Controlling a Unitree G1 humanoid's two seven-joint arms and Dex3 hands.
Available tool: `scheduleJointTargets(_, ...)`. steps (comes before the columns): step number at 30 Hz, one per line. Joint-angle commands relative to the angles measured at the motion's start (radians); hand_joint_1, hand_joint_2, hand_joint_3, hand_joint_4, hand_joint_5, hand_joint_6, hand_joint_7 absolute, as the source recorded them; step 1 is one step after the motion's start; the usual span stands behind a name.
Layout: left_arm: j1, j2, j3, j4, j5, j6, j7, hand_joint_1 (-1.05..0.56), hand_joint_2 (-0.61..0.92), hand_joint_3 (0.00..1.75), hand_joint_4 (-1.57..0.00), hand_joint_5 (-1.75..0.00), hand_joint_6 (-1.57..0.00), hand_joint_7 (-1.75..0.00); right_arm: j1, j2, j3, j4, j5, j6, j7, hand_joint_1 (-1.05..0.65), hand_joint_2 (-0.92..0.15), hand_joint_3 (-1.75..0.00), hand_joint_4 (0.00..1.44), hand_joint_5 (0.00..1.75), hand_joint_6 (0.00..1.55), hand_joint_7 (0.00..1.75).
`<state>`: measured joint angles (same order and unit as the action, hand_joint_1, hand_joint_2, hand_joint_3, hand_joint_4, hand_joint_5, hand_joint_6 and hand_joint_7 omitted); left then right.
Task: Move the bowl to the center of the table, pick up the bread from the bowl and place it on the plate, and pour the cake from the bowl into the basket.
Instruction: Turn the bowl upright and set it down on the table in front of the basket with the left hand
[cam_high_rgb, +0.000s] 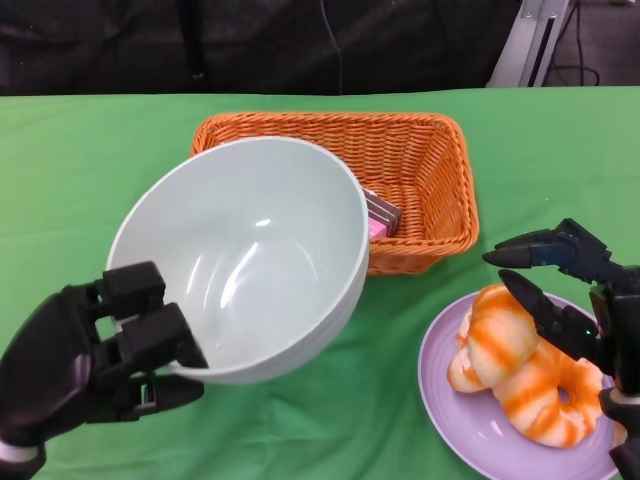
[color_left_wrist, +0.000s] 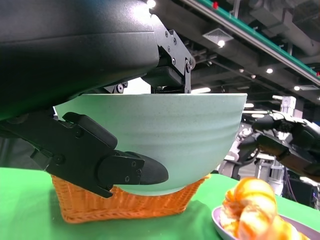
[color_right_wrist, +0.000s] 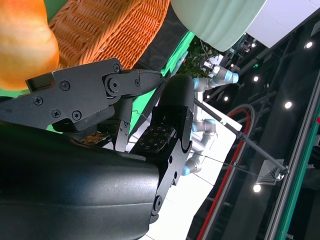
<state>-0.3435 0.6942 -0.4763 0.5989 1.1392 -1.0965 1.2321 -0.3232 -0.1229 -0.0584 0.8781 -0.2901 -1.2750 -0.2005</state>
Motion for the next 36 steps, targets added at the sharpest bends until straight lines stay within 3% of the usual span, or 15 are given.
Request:
scheduleJointTargets(1,0.025,0.033,0.003,-0.027,-0.003,-0.019,0.004,-0.21,0.91,0.41,-0.69,-1.75,-0.47,-1.75,0.02,-0.007,0.001,-0.034,0.011,0.02,-0.001,-0.28,-0.92,-0.26,0.78,1.02,0.81,0.65)
scheduleJointTargets(21,0.089,0.045,-0.027,-0.099,0.097,0.046,0.038,-0.17,0.91,0.46,-0.69,-1.75,-0.51,-1.75,0.047,-0.015,0.004,-0.093,0.042,0.052,0.023,-0.3,-0.92,-0.25,0.78,1.05,0.81,0.65)
scheduleJointTargets(31,0.075,0.096,-0.093,-0.145,0.185,0.153,0.058,-0.25,0.92,0.33,-0.63,-1.75,-0.46,-1.73,0.059,-0.015,0.001,-0.112,0.036,0.039,0.024,-0.31,-0.92,-0.25,0.77,1.04,0.81,0.65)
scheduleJointTargets(36,0.061,0.099,-0.119,-0.138,0.181,0.172,0.039,-0.28,0.92,0.29,-0.63,-1.75,-0.51,-1.63,0.066,-0.01,0.002,-0.122,0.045,0.048,0.027,-0.3,-0.92,-0.24,0.78,1.03,0.81,0.66)
